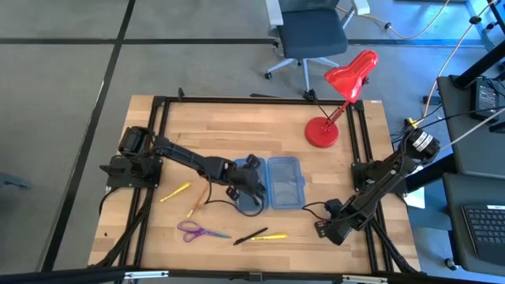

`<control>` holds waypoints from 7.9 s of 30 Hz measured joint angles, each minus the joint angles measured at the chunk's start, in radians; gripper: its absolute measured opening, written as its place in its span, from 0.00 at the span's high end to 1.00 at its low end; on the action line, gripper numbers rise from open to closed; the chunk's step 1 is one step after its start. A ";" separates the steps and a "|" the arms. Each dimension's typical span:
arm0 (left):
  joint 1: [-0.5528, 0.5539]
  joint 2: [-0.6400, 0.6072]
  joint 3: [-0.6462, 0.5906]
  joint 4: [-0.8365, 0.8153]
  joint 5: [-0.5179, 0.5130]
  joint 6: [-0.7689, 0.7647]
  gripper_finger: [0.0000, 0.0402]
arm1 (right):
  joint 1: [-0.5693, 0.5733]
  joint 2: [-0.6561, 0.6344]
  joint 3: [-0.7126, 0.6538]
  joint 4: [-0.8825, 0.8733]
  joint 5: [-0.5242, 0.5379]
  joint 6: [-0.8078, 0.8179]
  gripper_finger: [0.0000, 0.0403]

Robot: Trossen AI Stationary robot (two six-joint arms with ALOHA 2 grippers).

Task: Pick & place school supplies into a supply box
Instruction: Put the blue pen into the blue supply box, then put the yellow pencil into the blue supply box, then put the yellow pen into the blue supply box

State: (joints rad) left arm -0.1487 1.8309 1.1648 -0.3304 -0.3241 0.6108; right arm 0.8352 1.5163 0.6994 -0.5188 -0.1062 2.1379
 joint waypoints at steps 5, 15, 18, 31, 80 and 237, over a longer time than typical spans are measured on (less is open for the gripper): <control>0.072 -0.117 -0.001 -0.108 0.165 -0.138 0.75 | -0.009 -0.008 0.001 0.019 0.112 -0.121 0.89; 0.195 -0.419 -0.082 -0.194 0.151 -0.451 0.75 | -0.144 -0.027 0.003 0.178 0.272 -0.534 0.88; 0.220 -0.517 -0.168 -0.181 0.151 -0.543 0.75 | -0.205 -0.027 0.004 0.228 0.272 -0.680 0.88; 0.228 -0.736 -0.438 -0.168 0.141 -0.887 0.75 | -0.542 -0.027 0.122 0.257 0.080 -1.307 0.88; 0.322 -0.689 -0.489 -0.669 -0.152 -1.504 0.75 | -0.724 0.485 0.680 -0.008 0.077 -1.623 0.88; -0.094 -0.374 -0.062 -0.301 0.053 -0.686 0.99 | -0.522 -0.095 0.113 0.449 0.086 -1.783 0.67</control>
State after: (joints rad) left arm -0.2426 1.4573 1.1027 -0.6310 -0.2712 -0.0751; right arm 0.3130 1.4212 0.8124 -0.0696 -0.0200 0.3548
